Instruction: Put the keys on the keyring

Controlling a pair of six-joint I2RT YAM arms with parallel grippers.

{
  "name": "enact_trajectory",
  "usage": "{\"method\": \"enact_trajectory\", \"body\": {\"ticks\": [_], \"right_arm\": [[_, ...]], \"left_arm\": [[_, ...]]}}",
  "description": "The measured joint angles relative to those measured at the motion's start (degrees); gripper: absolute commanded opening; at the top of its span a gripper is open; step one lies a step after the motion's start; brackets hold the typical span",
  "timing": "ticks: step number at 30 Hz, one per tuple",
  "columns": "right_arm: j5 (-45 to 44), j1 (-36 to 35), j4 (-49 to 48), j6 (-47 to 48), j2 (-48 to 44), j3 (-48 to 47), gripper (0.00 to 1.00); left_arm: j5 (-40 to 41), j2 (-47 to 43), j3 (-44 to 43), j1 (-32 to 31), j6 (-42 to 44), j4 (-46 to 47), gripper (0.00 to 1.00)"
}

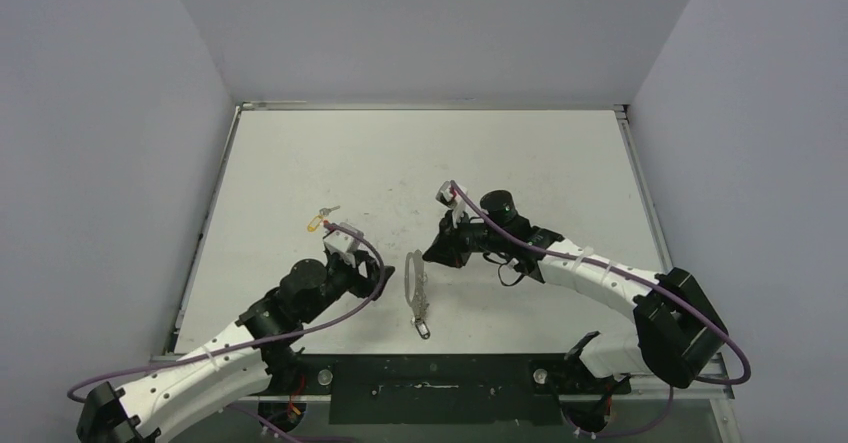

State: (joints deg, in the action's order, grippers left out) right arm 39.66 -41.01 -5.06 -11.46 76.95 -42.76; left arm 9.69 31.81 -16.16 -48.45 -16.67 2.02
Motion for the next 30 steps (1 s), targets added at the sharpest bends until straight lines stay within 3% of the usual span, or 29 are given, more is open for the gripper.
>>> {"method": "enact_trajectory", "body": {"ticks": [8, 12, 24, 30], "right_arm": [[0.31, 4.63, -4.94, -3.13, 0.63, 5.92, 0.0], [3.65, 4.68, -9.44, -3.98, -0.24, 7.91, 0.0], [14.47, 4.22, -22.95, -6.78, -3.52, 10.14, 0.0], [18.8, 1.86, -23.12, -0.5, -4.92, 11.52, 0.0]], "left_arm": [[-7.17, 13.92, -2.69, 0.0, -2.69, 3.43, 0.64], [-12.39, 16.83, -0.2, -0.17, -2.49, 12.37, 0.64], [-18.49, 19.41, 3.74, -0.26, 0.11, 26.43, 0.58], [-23.3, 16.2, 6.01, -0.52, 6.8, 31.3, 0.57]]}}
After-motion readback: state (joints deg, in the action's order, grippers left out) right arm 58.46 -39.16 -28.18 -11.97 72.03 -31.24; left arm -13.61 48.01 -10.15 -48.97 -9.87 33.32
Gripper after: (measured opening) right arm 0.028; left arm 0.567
